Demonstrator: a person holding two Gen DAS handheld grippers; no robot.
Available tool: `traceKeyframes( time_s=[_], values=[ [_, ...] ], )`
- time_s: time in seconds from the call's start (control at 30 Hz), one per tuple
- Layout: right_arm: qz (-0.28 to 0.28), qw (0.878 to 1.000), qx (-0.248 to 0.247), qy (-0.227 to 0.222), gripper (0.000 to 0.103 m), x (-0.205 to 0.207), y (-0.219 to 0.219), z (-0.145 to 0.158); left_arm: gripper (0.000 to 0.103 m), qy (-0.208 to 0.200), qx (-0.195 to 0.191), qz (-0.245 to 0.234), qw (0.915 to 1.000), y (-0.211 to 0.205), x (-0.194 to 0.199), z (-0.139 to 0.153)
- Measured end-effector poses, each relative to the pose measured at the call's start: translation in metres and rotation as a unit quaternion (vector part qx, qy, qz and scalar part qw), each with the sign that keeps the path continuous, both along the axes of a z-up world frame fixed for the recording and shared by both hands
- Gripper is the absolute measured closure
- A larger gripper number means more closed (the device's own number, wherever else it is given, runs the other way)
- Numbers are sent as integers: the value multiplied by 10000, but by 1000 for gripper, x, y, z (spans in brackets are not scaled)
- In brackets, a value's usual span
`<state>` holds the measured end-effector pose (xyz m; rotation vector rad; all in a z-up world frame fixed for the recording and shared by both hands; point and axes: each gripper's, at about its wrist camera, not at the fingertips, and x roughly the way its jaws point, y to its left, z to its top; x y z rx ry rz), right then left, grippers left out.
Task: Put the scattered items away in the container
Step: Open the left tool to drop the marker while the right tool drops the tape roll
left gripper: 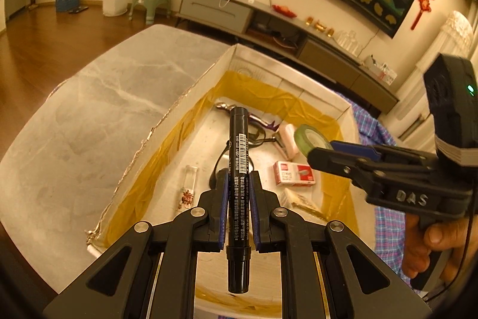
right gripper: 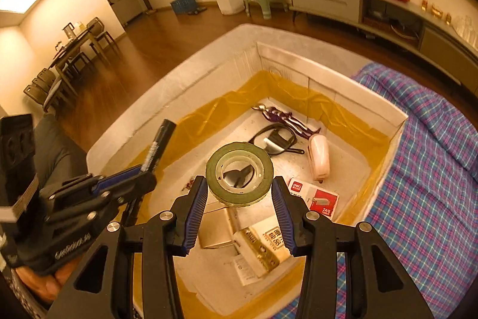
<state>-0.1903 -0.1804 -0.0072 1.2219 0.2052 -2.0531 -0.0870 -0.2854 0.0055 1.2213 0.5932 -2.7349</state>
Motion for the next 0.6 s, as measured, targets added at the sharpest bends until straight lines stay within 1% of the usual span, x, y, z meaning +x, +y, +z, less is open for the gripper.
traceKeyframes(
  time_s=[0.13, 0.4, 0.43, 0.47, 0.5, 0.53, 0.6],
  values=[
    [-1, 9997, 207, -111, 57, -12, -9, -10, 90, -116, -19, -33, 9999, 2, -3, -5],
    [-29, 9985, 505, -215, 57, -30, -23, -22, 89, -182, -49, 42, 9998, 2, -3, -8],
    [-42, 9983, 523, -237, 56, -32, -25, -24, 88, -185, -55, 84, 9998, 1, -3, -8],
    [-69, 9982, 526, -284, 56, -35, -26, -27, 76, -193, -43, 122, 9997, -1, -3, -8],
    [-115, 9980, 516, -352, 54, -38, -26, -29, 69, -204, -22, 161, 9997, -3, -2, -8],
    [-179, 9978, 488, -419, 49, -40, -25, -32, 66, -198, -1, 191, 9996, -4, -1, -8],
    [-268, 9976, 407, -501, 49, -43, -23, -34, 66, -187, -6, 230, 9996, -6, 1, -7]
  ],
)
